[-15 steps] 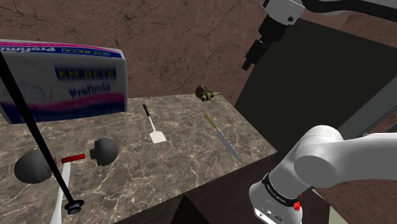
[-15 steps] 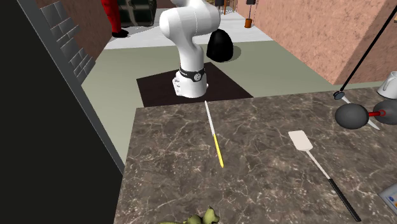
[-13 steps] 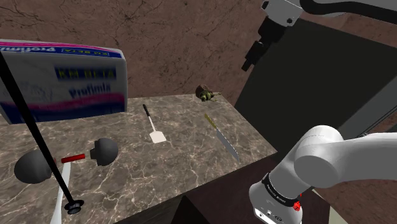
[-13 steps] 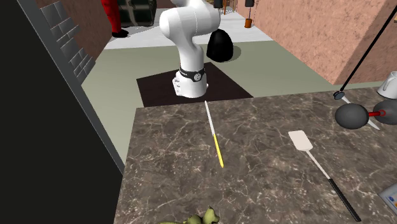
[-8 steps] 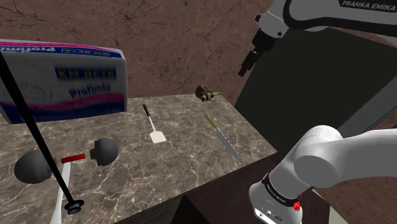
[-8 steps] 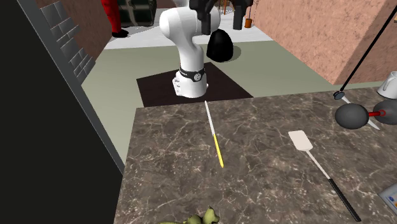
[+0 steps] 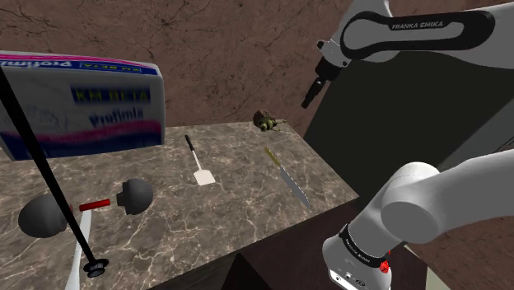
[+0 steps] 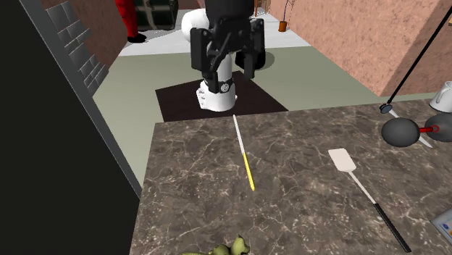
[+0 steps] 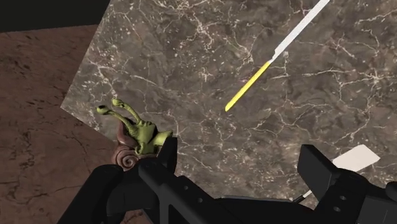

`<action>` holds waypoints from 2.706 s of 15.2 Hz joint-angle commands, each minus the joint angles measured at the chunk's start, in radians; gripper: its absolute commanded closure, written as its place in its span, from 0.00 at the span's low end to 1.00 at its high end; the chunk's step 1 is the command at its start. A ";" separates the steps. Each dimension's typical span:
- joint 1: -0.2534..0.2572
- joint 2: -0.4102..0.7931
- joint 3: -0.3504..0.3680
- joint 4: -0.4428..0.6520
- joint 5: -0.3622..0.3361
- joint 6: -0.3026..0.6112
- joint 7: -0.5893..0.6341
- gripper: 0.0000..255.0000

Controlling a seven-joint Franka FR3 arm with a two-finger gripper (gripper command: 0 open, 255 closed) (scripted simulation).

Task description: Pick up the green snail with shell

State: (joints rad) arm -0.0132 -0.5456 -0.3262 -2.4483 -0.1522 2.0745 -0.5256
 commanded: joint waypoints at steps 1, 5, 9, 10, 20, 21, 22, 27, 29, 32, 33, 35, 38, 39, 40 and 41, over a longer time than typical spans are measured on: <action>0.011 0.072 -0.048 0.014 0.007 0.060 -0.066 0.00; 0.041 0.219 -0.138 0.057 0.055 0.160 -0.203 0.00; 0.077 0.387 -0.220 0.126 0.159 0.240 -0.370 0.00; 0.084 0.433 -0.236 0.147 0.195 0.255 -0.417 0.00; -0.024 0.903 -0.208 0.452 0.584 0.285 -0.857 0.00; -0.044 0.946 -0.194 0.491 0.609 0.279 -0.886 0.00; -0.066 0.989 -0.179 0.531 0.630 0.274 -0.912 0.00; -0.103 1.065 -0.146 0.578 0.671 0.292 -0.955 0.00; -0.109 1.083 -0.136 0.577 0.685 0.309 -0.966 0.00; -0.118 1.107 -0.124 0.577 0.703 0.330 -0.980 0.00; -0.118 1.107 -0.124 0.577 0.703 0.330 -0.980 0.00; -0.118 1.110 -0.123 0.581 0.703 0.329 -0.979 1.00; -0.119 1.110 -0.123 0.581 0.703 0.330 -0.979 1.00; -0.119 1.110 -0.123 0.581 0.703 0.330 -0.979 1.00; -0.119 1.110 -0.123 0.581 0.703 0.329 -0.979 1.00; -0.119 1.110 -0.123 0.582 0.703 0.329 -0.980 1.00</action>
State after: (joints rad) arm -0.1323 0.5635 -0.4503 -1.8669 0.5510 2.4042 -1.5053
